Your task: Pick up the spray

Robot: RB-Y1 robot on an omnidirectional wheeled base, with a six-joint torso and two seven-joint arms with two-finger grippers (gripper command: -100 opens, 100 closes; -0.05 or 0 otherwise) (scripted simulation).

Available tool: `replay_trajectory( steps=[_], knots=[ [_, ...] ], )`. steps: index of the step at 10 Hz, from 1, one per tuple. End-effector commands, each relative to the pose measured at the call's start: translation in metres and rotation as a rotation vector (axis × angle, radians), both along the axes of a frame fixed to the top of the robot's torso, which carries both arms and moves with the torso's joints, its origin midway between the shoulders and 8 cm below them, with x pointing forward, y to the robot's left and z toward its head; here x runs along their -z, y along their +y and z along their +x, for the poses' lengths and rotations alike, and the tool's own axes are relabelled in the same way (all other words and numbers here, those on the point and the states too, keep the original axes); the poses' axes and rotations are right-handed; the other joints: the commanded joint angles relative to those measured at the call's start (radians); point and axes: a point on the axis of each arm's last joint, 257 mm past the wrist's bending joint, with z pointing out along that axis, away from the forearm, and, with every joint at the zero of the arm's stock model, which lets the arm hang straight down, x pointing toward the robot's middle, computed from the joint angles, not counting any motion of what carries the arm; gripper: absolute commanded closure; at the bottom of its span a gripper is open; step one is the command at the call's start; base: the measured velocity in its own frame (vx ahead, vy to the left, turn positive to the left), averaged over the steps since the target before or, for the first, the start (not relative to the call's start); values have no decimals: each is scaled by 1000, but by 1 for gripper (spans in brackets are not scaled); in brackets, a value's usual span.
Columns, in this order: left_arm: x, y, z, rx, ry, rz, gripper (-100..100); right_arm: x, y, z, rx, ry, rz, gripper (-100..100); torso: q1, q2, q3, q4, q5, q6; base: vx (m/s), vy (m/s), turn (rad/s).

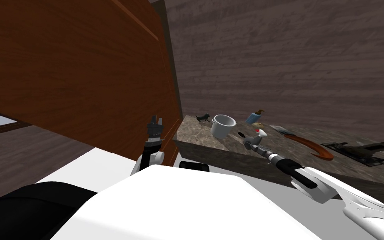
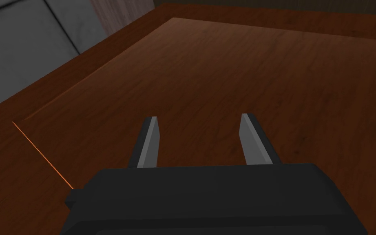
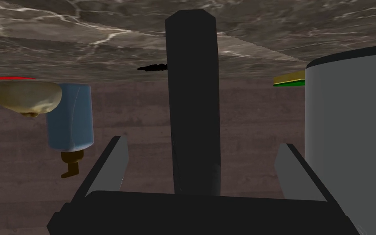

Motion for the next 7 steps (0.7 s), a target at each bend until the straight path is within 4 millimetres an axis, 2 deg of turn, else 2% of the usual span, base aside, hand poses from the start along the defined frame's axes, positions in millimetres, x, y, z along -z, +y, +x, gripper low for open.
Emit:
replay_trajectory(
  steps=[1,2,3,5,6,7],
  knots=[
    [0,0,0,0,0,0,0,-3,0,8,-45,12,-9,-100,0,0,0,0,0,0,21,73,-277],
    [0,0,0,0,0,0,0,-8,-3,16,-49,0,-9,-100,1,0,0,0,0,1,26,88,-192],
    [0,0,0,0,0,0,0,-11,-14,19,-31,-7,-19,-100,2,0,0,0,0,0,21,42,36],
    [0,0,0,0,0,0,0,-20,-12,31,-86,-6,-26,-100,1,-1,0,0,0,1,35,80,-186],
    [0,0,0,0,0,0,0,-25,-24,35,-63,-15,-39,-100,2,-1,-1,0,0,0,16,40,-29],
    [0,0,0,0,0,0,0,-30,-24,39,-105,0,-50,-100,0,0,0,0,0,0,30,57,-263]
  ],
)
